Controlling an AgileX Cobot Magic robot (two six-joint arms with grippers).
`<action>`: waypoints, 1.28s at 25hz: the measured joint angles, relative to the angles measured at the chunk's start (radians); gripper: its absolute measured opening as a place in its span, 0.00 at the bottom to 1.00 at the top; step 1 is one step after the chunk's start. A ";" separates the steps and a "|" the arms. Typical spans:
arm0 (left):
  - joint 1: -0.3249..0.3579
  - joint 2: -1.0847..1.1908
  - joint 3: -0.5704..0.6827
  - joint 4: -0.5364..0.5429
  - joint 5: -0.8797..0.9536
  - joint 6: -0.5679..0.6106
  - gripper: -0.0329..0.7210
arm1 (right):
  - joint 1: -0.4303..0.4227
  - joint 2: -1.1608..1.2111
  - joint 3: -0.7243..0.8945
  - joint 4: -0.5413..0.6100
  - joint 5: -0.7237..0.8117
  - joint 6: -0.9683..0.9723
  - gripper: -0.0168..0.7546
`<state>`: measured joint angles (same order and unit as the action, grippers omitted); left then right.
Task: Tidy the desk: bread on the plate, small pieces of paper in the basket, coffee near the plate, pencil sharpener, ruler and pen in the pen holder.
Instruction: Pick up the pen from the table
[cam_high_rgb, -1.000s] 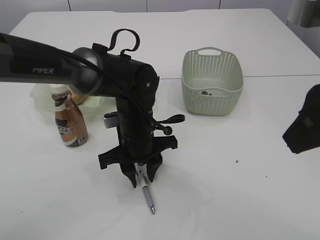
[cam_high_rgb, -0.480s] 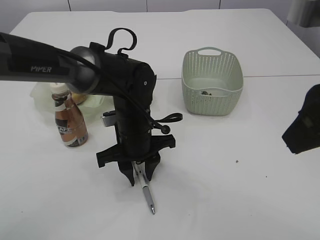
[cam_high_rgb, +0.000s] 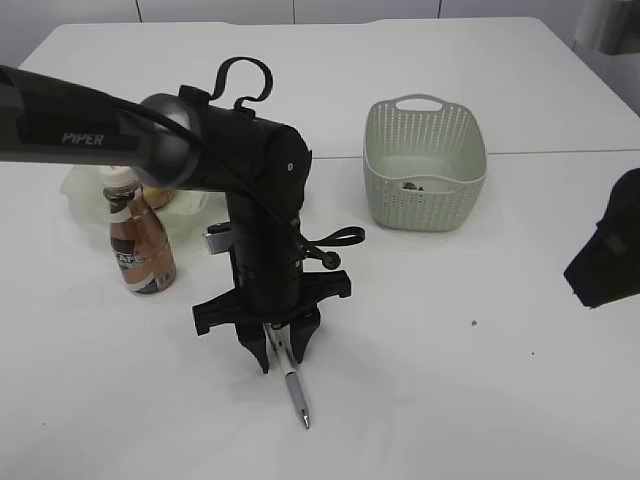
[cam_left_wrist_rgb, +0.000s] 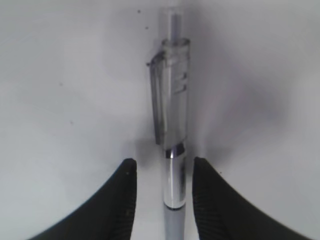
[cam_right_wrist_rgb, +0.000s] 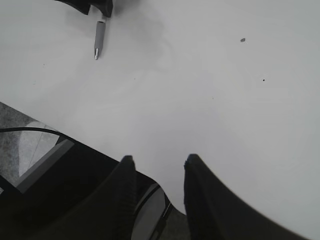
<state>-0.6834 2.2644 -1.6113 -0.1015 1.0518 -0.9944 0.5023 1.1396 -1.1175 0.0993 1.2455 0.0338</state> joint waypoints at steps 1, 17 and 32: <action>0.000 0.000 0.000 -0.001 0.000 0.002 0.42 | 0.000 0.000 0.000 0.000 0.000 0.000 0.34; 0.000 0.013 0.000 -0.018 0.000 0.023 0.42 | 0.000 0.000 0.000 0.006 0.000 0.000 0.34; 0.000 0.016 -0.002 -0.010 0.002 0.038 0.38 | 0.000 0.000 0.000 0.006 0.000 0.000 0.34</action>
<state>-0.6834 2.2806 -1.6131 -0.1112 1.0536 -0.9564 0.5023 1.1396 -1.1175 0.1056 1.2455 0.0338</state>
